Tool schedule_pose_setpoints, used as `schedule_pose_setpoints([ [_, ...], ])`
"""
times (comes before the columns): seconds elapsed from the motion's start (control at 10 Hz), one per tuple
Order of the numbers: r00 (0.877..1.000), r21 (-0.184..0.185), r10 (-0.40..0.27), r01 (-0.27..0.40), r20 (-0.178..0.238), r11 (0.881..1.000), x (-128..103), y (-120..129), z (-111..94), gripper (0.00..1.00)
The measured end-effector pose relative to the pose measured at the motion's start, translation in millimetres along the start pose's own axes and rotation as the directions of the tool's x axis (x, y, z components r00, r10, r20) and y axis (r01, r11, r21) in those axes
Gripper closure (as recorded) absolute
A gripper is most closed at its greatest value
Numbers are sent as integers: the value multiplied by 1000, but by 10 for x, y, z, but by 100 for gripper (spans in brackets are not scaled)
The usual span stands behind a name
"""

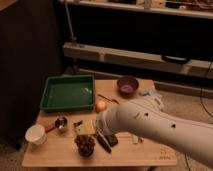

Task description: Place towel in table surface

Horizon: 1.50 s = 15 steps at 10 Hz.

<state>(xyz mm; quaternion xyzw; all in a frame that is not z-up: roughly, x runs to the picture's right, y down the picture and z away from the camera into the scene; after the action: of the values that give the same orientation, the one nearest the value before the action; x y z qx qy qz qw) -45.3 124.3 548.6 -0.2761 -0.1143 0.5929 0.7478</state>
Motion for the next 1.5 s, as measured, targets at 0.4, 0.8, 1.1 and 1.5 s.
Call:
schedule_pose_setpoints([
  [0.4,1000,28,-11,10,8,1000,-60,28,-102,20],
  [0.8,999,137,-32,28,31,990,-145,-223,-332,20],
  [1.1,997,280,-39,17,72,960,-452,-928,-822,20],
  [1.5,991,401,-19,-37,134,915,-605,-1822,-1447,20],
])
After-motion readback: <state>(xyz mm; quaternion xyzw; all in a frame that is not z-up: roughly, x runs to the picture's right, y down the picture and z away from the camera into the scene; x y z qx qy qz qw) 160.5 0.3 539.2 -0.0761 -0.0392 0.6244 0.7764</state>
